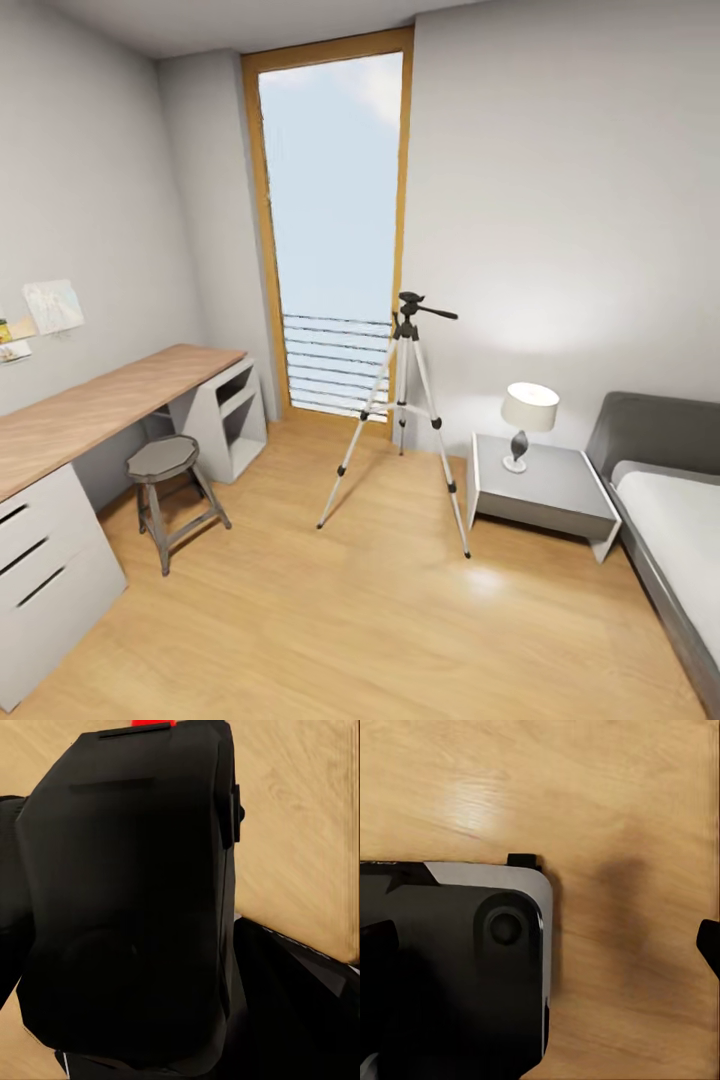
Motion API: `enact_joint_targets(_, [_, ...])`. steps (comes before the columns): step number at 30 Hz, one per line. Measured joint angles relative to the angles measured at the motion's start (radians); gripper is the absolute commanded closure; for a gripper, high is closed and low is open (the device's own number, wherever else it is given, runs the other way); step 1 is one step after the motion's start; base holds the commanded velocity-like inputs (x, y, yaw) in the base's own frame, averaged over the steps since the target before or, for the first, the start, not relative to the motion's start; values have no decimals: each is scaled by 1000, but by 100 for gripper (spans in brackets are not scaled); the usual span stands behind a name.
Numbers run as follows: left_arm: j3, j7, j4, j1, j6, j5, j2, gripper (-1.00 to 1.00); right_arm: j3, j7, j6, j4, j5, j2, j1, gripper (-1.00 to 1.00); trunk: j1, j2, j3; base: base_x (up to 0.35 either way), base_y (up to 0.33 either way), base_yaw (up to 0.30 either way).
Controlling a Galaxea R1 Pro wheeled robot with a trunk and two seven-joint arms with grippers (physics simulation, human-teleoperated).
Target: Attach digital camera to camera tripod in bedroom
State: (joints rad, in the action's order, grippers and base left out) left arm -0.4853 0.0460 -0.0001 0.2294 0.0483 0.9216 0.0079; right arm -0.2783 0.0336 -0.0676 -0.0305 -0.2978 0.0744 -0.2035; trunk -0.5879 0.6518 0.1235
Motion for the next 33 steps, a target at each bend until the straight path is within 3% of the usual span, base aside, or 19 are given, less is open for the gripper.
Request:
enact_joint_targets(18, [0, 0, 0, 0, -4, 0, 5, 100, 1, -11, -3, 0, -1, -8, 0, -100, 0, 0, 0, 258, -244, 0])
enact_joint_targets(33, [1, 0, 0, 0, -4, 1, 8, 100, 1, -13, -5, 0, -2, -10, 0, -100, 0, 0, 0, 310, -125, 0])
